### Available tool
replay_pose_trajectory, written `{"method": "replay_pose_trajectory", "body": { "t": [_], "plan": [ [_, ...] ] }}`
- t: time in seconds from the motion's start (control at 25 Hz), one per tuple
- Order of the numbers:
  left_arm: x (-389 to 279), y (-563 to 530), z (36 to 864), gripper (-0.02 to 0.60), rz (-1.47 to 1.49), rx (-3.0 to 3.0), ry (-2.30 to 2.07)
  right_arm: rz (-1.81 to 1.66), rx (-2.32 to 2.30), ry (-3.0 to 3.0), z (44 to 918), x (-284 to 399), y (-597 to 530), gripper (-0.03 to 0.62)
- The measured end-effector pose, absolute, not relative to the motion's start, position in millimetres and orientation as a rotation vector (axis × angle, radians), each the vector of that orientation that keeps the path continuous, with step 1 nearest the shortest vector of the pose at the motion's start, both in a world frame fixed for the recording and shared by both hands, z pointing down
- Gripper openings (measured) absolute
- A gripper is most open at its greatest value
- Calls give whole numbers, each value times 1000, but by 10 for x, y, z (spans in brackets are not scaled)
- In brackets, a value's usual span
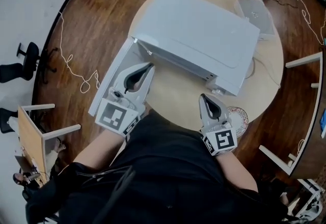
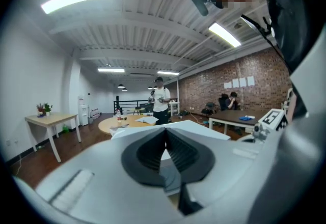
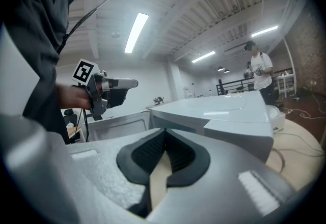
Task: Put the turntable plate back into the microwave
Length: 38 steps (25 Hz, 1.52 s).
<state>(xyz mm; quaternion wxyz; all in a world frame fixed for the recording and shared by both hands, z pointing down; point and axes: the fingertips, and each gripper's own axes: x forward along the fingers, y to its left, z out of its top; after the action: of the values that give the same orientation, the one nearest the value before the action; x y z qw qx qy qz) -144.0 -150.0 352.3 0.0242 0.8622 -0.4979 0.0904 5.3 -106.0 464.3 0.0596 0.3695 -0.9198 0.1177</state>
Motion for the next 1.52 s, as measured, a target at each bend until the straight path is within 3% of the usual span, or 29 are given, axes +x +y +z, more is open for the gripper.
{"method": "replay_pose_trajectory", "body": {
  "t": [0.92,1.52],
  "plan": [
    [-1355,-1767,3686,5,157,2931,-836,232,1613,-2530,4387,-437,-935,0],
    [-1027,-1662,3748,5,153,2986,-692,230,1783,-2425,4391,-117,-719,0]
  ]
}}
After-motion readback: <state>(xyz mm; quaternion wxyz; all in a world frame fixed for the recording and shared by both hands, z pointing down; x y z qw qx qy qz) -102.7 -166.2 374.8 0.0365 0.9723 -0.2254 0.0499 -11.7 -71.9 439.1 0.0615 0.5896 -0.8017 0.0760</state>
